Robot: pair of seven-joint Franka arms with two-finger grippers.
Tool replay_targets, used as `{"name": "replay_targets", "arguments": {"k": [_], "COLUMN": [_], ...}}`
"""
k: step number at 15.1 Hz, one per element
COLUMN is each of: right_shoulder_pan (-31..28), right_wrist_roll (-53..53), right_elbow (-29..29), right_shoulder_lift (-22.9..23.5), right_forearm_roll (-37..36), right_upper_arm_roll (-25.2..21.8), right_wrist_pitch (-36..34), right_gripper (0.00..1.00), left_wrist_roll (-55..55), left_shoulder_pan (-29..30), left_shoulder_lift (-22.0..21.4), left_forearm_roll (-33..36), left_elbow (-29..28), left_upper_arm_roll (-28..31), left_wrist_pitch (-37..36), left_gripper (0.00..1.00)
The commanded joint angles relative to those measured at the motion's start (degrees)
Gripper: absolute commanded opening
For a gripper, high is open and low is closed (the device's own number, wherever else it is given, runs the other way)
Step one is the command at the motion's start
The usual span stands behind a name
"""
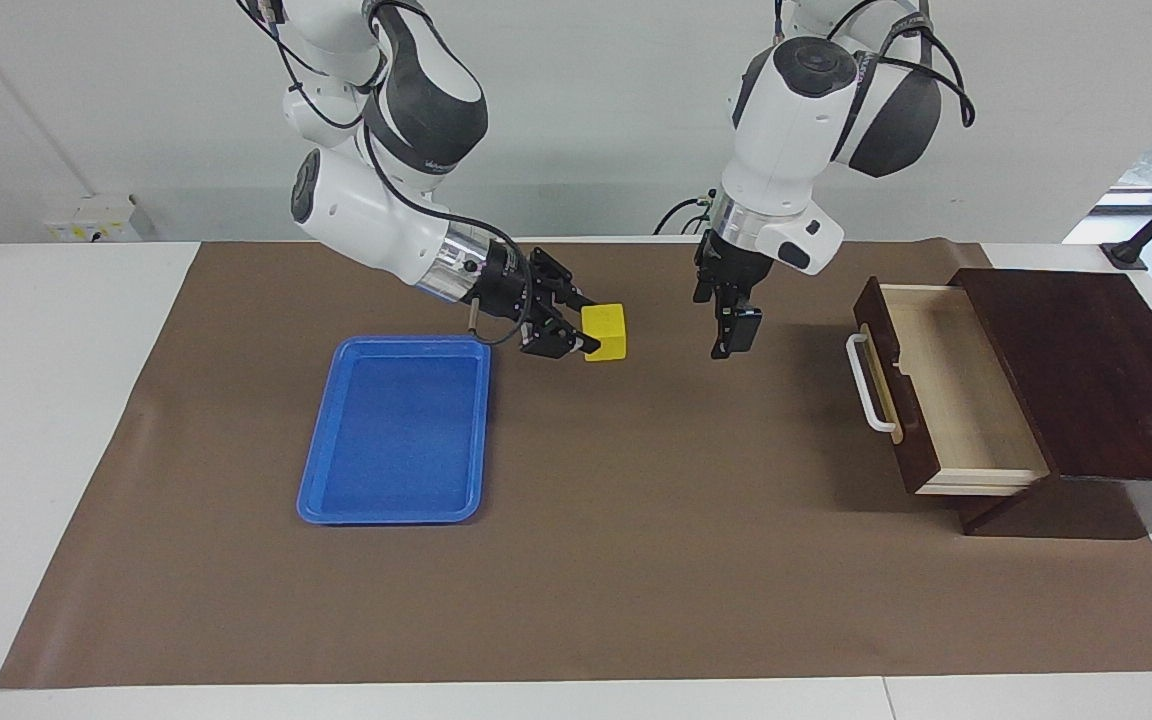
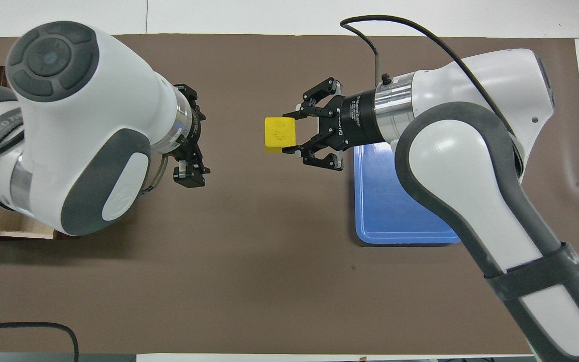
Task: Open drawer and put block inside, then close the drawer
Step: 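Close the left gripper on the yellow block held by the right gripper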
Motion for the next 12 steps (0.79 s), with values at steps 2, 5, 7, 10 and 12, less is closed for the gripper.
{"name": "replay_targets", "arguments": {"k": [2,5,7,10,12], "right_shoulder_pan": [3.3,4.9,5.0,6.4,6.4], "right_wrist_roll": [1.4,1.0,0.9,0.9,0.8], "right_elbow": [-1.7,-2.8,-3.2,-3.3,-3.5], "right_shoulder_lift": [-0.5,-0.7,-0.6,0.0,0.0], "right_forearm_roll": [1.4,0.9,0.8,0.8,0.8], "right_upper_arm_roll": [-0.1,-0.1,-0.1,-0.1,0.0], "right_wrist_pitch": [3.6,4.6,5.4,7.7,8.0], "right_gripper": [0.00,0.00,0.00,0.00,0.00], "left_wrist_roll": [-3.0,-3.0,-3.0,-3.0,-3.0], "left_shoulder_pan": [-2.5,-3.1,-3.4,-3.5,-3.5], "left_shoulder_lift": [1.5,1.7,1.7,1.8,2.1], "left_forearm_roll": [1.5,2.2,2.3,2.4,2.5], "left_elbow": [1.3,1.3,1.3,1.4,1.4], "left_upper_arm_roll": [0.8,0.8,0.8,0.8,0.9], "left_wrist_pitch": [1.2,1.1,1.2,1.2,1.5], "left_gripper": [1.00,1.00,1.00,1.00,1.00]}}
